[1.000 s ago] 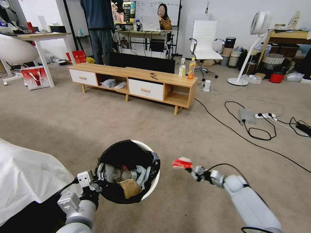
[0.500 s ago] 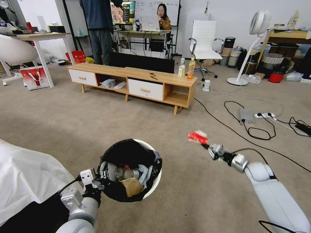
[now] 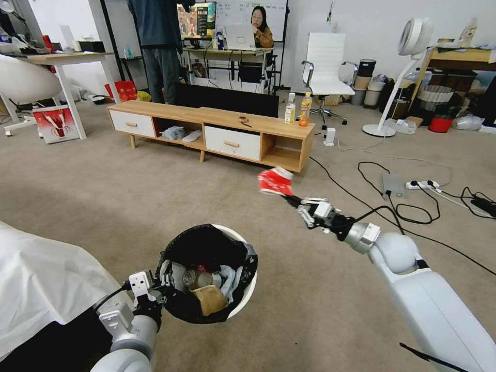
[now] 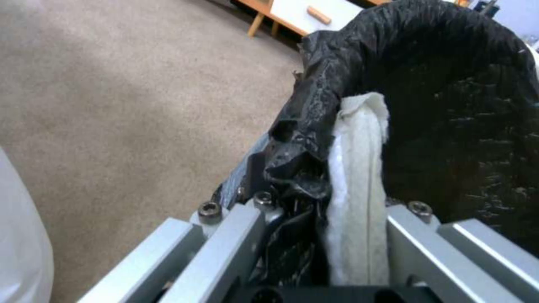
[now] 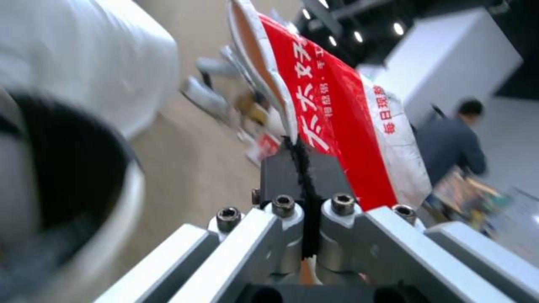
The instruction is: Pick up the trash bin and place the garbage on the floor into it.
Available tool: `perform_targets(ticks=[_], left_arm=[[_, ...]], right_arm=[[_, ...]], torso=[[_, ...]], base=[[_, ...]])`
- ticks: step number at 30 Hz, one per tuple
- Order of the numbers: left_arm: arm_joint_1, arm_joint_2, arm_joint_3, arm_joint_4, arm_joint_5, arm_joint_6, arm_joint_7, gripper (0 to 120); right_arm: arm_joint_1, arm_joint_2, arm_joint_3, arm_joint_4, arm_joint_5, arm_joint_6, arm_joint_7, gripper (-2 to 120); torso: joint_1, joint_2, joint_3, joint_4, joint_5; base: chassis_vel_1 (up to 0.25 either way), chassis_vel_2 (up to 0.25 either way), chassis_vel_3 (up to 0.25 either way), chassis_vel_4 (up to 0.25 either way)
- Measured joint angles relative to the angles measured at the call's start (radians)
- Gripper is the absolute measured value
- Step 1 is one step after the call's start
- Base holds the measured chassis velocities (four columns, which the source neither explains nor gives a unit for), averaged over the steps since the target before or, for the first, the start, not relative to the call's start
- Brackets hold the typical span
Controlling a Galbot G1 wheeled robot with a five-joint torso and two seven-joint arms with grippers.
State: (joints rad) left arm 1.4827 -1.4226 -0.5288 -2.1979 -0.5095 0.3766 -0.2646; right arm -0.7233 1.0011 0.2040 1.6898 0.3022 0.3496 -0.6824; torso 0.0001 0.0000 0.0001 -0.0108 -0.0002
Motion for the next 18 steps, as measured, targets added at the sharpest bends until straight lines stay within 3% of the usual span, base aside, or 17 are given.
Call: perform_targets(ticks=[9, 18], left_arm=[[-0.002, 0.0, 0.005, 0.006, 0.003, 0.0, 0.0, 6], [-0.004, -0.005, 0.012, 0.013, 0.009, 0.001, 0.0, 6]], right_arm=[[-0.061, -0.025, -0.085, 0.15, 0.067, -0.052, 0.001, 0], [-0.099, -0.023, -0.189, 0.161, 0.042, -0.056, -0.003, 0]], torso=[[0.0, 0.0, 0.0, -0.0002, 0.0003], [0.0, 0.0, 0.0, -0.0002, 0.0]], base=[[0.0, 0.0, 0.0, 0.0], [0.0, 0.0, 0.0, 0.0]])
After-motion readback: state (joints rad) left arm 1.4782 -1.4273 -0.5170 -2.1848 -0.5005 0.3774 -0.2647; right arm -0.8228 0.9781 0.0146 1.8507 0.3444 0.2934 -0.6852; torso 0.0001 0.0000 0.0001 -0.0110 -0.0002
